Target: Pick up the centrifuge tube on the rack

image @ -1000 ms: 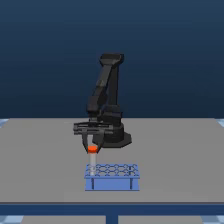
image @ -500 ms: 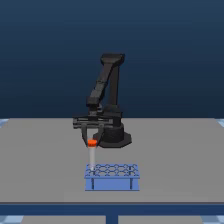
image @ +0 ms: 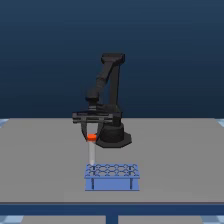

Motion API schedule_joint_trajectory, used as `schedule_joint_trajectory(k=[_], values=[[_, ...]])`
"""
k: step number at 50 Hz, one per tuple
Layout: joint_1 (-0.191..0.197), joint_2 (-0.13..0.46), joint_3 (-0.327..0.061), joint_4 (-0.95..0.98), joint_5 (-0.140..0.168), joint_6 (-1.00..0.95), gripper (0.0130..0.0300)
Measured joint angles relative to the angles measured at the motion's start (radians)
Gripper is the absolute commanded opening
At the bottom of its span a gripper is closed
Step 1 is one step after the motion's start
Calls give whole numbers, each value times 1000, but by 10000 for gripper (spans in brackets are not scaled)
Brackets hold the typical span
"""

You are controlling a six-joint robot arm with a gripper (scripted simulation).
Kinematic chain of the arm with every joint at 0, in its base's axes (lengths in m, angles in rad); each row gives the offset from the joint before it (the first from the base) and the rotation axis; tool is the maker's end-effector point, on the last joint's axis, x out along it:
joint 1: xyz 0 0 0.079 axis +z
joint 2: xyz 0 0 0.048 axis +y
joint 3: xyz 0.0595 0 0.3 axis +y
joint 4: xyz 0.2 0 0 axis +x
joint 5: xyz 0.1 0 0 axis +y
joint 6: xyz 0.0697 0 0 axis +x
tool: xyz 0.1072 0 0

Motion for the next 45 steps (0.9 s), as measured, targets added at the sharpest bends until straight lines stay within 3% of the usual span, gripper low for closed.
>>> schedule_joint_trajectory(k=[20, 45], values=[[0, -14, -23, -110, -20, 123, 130], [0, -15, -25, -121, -26, 143, 130]])
